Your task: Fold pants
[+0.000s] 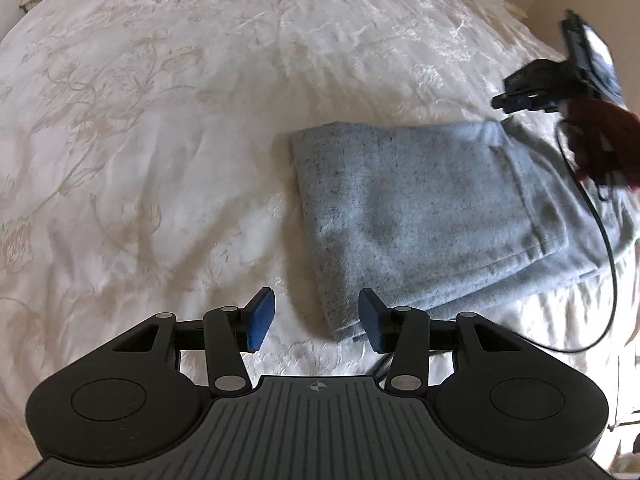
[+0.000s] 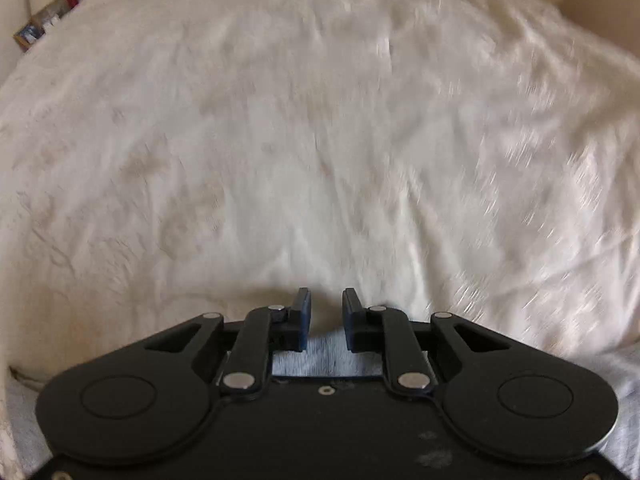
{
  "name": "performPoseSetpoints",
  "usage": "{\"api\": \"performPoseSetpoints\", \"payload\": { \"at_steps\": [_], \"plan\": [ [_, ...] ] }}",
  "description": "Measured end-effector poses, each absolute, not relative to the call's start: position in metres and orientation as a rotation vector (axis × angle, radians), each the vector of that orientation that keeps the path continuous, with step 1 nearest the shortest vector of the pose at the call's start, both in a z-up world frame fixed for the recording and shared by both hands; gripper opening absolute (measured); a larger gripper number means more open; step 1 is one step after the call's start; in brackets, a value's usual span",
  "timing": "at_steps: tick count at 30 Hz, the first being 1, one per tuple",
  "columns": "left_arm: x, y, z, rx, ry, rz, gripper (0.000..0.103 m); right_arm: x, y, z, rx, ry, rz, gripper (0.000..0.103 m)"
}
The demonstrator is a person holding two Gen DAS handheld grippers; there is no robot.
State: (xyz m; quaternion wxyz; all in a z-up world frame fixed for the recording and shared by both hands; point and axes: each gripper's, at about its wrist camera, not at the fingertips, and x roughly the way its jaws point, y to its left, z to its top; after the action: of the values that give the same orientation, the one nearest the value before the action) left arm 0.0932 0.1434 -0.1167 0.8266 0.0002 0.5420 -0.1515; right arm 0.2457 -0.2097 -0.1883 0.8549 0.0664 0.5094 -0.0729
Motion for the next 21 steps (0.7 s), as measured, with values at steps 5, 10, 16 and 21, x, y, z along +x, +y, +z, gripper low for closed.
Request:
{"api": "performPoseSetpoints", "payload": {
  "at_steps": [5,10,16,21],
  "plan": [
    [0.109,0.121,-0.109,0.020,1.103,-0.401,0.045,0.169,-0.228,-0.162,0.217,1.016,-0.213,0.022],
    [0.124,0.076,-0.097,0.047,1.050,-0.463,0.045,0.073,-0.256,-0.193,0.317,1.156,-0.326,0.024],
    [0.138,0.000,-0.100,0.036,1.055,-0.501,0.046,0.010,-0.291,-0.194,0.465,1.168,-0.246,0.036],
    [0.151,-0.062,-0.121,0.031,1.088,-0.466,0.046,0.001,-0.347,-0.177,0.513,1.095,-0.279,0.068]
  ]
}}
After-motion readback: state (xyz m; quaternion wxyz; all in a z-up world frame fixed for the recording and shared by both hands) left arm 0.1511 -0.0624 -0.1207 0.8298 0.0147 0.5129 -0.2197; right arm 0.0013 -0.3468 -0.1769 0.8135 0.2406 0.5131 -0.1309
